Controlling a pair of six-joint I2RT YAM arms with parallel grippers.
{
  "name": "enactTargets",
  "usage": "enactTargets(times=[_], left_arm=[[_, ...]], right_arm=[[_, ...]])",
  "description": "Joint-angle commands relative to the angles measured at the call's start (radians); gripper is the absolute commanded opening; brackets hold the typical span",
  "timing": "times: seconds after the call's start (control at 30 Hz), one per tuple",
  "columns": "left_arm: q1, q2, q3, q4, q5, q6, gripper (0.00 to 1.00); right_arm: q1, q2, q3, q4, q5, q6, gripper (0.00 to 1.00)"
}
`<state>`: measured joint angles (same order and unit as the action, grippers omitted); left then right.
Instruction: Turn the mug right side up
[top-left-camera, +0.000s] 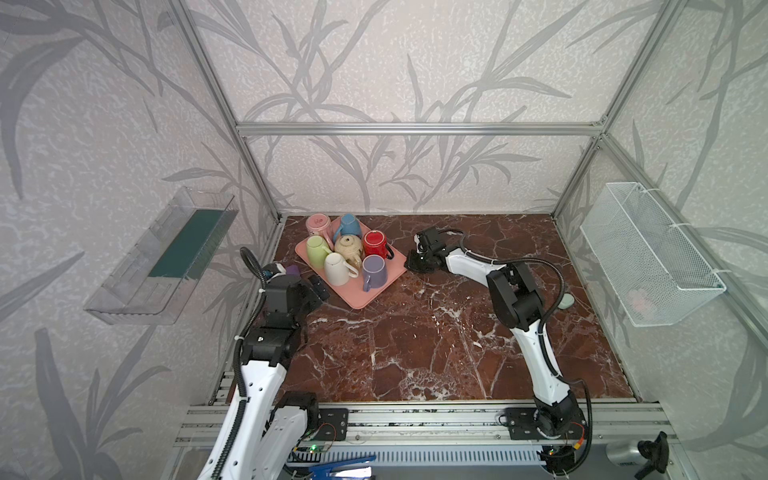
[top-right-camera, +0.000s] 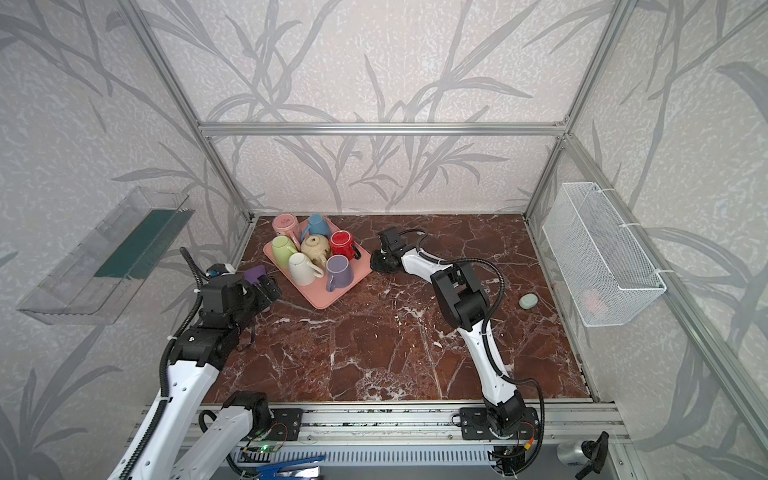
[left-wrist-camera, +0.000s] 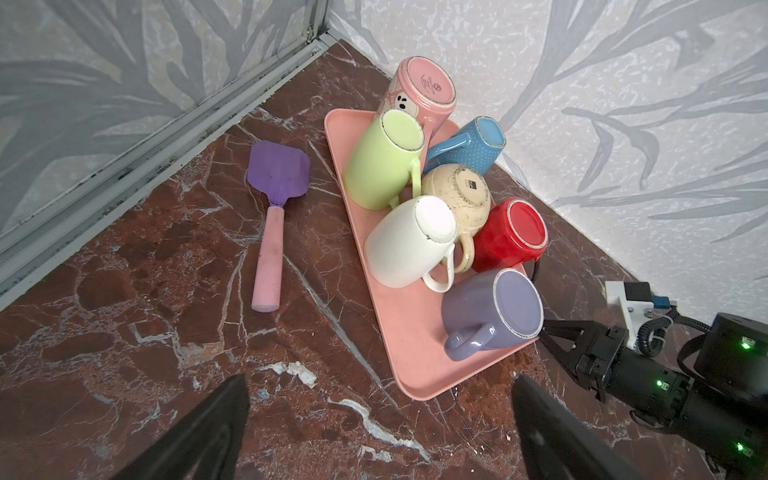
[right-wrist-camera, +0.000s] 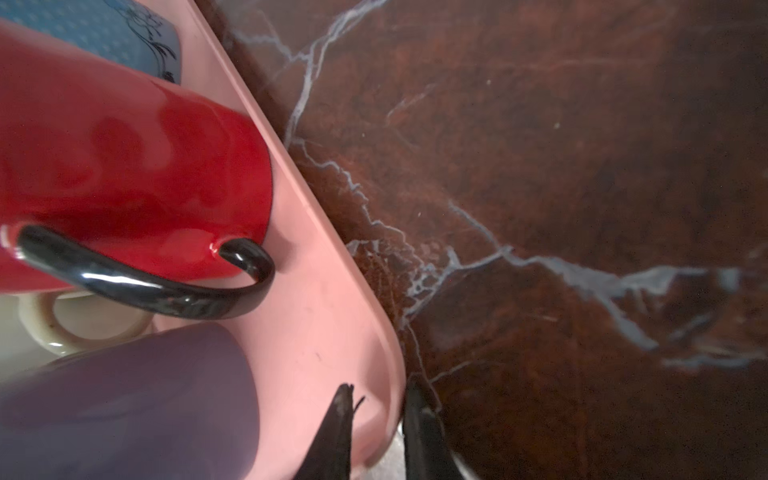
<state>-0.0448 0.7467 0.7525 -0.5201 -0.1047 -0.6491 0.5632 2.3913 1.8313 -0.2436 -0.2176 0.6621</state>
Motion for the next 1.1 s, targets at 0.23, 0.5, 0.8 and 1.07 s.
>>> enactTargets(times=[0.23,0.5,0.8,1.07], left_arm=[[0.005,-0.027,0.026,-0.063,0.010,-0.014,0.96],[0.006,-0.012,0.036,-0.067,0.025,-0.017,0.96],[0.005,-0.030,-0.012,-0.031,0.054,-0.020,0.94],[-0.007,0.029,-0.086,0.047,0.100,-0.083,0.88]], right_arm=[[0.016,0.121,0.140,-0.323,0.165,-0.087,0.00],[0.003,0.078,0.094,-0.373,0.211,-0.136,0.00],[-0.041,-0.032,-0.095,-0.326,0.206,-0.156,0.00],[-0.108,-0.181,-0.323,-0.265,0.188,-0.174,0.00]])
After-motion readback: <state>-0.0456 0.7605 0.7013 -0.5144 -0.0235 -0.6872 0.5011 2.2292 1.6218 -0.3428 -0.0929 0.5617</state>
